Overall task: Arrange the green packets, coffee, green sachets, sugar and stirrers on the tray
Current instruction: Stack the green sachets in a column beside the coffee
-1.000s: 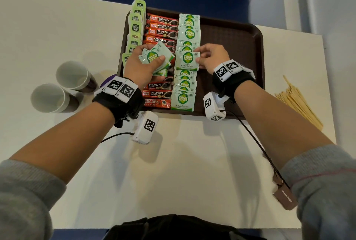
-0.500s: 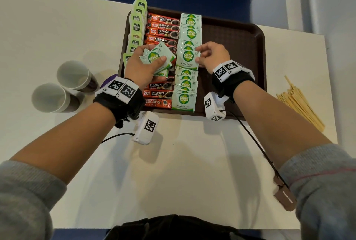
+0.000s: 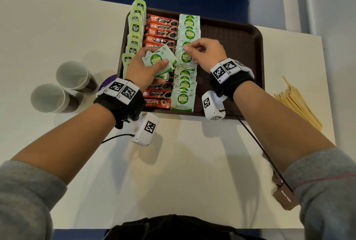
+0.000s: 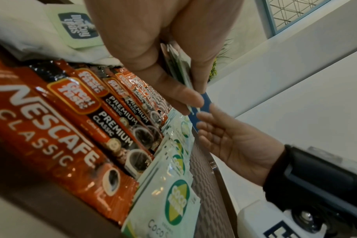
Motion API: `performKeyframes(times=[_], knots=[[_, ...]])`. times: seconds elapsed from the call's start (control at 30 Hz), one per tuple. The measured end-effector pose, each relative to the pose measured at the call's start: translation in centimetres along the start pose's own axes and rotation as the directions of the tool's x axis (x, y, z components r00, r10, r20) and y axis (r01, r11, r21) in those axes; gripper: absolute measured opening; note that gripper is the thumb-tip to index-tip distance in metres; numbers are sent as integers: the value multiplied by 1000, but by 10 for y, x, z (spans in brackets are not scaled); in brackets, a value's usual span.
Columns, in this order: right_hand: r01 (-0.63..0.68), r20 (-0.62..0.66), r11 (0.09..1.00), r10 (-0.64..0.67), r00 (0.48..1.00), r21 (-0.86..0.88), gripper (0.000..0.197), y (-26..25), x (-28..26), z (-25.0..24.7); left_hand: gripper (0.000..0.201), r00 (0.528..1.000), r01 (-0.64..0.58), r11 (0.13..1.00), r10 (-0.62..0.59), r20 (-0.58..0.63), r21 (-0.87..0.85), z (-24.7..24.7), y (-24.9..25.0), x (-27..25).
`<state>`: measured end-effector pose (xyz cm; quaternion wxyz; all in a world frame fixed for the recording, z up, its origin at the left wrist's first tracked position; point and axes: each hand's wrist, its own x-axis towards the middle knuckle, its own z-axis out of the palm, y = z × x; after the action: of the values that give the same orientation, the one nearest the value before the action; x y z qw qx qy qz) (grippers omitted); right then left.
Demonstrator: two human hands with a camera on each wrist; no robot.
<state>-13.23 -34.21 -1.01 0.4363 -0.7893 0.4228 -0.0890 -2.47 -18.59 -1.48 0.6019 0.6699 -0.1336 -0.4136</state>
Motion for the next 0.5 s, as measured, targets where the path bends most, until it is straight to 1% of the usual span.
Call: performKeyframes(times=[0.1,0.17,0.3,0.4,0.5], knots=[[49,168,998,-55,984,39,21,-13,-7,6,26,999,-18,999,17,37,33,0,0,-2],[67,240,995,-84,967,77,16,-19,-10,9,26,999,-30,997,27,41,65,0,0,-4],[54,271,985,-97,958,163,18,-23,-13,9,32,998,-34,995,30,51,93,-2,1,-6],[36,297,988,-80,952,152,21,-25,-15,8,39,995,-62,987,49,89,148,0,3,-7],[22,329,986,-77,941,168,15,-25,-16,7,40,993,-61,988,46,109,145,3,4,-9]])
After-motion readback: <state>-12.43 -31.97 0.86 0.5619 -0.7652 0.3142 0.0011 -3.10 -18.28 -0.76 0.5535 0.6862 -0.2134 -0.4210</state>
